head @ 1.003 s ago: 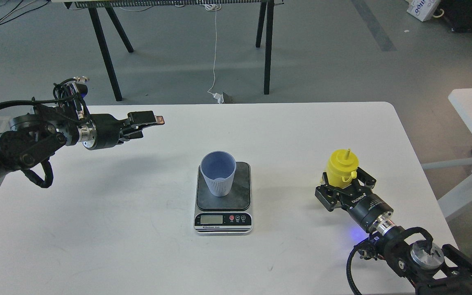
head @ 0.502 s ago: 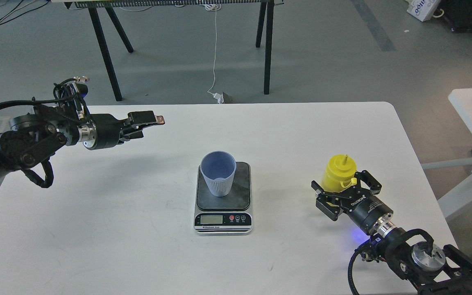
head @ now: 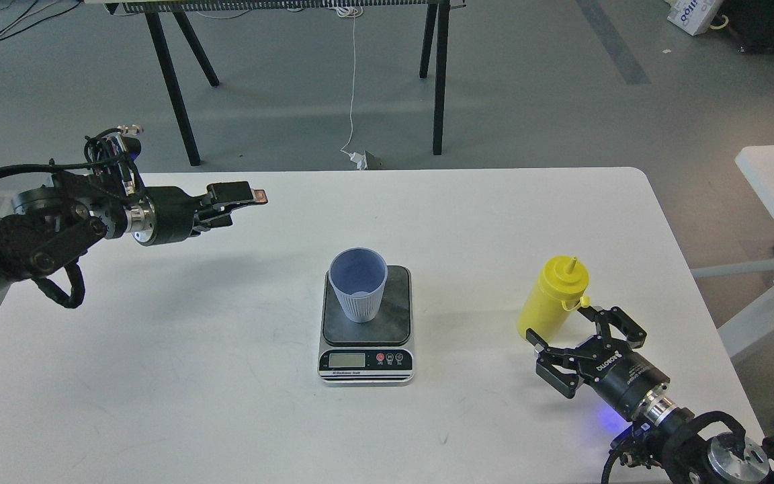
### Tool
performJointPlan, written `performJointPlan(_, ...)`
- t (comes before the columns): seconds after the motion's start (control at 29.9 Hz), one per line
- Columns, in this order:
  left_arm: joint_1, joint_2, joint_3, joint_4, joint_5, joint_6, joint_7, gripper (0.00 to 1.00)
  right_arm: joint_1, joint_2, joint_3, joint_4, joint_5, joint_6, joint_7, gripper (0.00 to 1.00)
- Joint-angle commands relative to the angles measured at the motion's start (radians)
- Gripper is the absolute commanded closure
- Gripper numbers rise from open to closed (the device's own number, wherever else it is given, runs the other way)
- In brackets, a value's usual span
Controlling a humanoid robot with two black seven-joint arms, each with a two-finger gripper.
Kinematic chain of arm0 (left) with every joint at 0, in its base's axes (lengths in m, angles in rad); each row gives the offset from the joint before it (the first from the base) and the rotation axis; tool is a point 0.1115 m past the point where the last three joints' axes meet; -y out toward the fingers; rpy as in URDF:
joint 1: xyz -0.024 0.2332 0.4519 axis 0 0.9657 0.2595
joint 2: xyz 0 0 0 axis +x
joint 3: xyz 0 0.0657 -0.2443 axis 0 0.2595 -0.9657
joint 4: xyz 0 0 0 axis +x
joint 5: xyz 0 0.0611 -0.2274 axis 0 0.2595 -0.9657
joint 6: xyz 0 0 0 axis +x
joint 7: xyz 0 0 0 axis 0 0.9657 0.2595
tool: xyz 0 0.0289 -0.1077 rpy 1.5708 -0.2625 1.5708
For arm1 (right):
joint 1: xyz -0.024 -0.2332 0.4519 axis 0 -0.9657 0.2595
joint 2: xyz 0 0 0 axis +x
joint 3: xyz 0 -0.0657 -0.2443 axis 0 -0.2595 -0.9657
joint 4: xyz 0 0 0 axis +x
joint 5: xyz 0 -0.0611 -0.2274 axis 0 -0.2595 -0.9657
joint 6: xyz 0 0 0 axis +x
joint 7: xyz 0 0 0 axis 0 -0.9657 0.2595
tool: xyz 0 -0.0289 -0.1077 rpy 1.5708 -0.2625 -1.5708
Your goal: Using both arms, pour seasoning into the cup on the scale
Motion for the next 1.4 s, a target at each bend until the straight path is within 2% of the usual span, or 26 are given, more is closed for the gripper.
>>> performJointPlan(0.0, 0.0, -0.002, -0.001, 0.0, 0.0, 0.0, 0.0, 0.01, -0.051, -0.029, 0.013, 0.052, 0.0, 0.0, 0.006, 0.0)
performJointPlan(0.33, -0.003, -0.005, -0.01, -0.001, -0.008, 0.0, 0.0, 0.01, -0.253, -0.224, 0.173, 0.27, -0.006, 0.0, 0.029, 0.0)
performJointPlan(0.43, -0.006, -0.007, -0.013, -0.003, -0.009, 0.0, 0.0, 0.01, -0.26, -0.29, 0.217, 0.284, -0.006, 0.0, 0.029, 0.0)
performJointPlan(0.57, -0.004, -0.005, -0.015, -0.003, -0.012, 0.0, 0.0, 0.01, -0.212, -0.319, 0.259, 0.266, -0.026, 0.0, 0.026, 0.0)
performJointPlan(0.74, 0.0, -0.002, -0.018, -0.005, -0.015, 0.0, 0.0, 0.01, -0.007, -0.325, 0.245, 0.192, -0.15, 0.0, 0.02, 0.0)
performJointPlan(0.9, 0.002, -0.008, -0.018, -0.006, -0.026, 0.0, 0.0, 0.01, 0.223, -0.31, 0.142, 0.041, -0.215, 0.0, 0.017, 0.0)
performJointPlan(1.04, 0.002, 0.007, -0.016, -0.006, -0.066, 0.0, 0.0, 0.01, 0.363, -0.231, 0.035, -0.096, -0.218, 0.0, 0.018, 0.0)
performJointPlan(1.37, 0.0, 0.054, -0.015, 0.011, -0.172, 0.0, 0.0, 0.01, 0.512, -0.132, -0.004, -0.265, -0.296, 0.0, 0.02, 0.0)
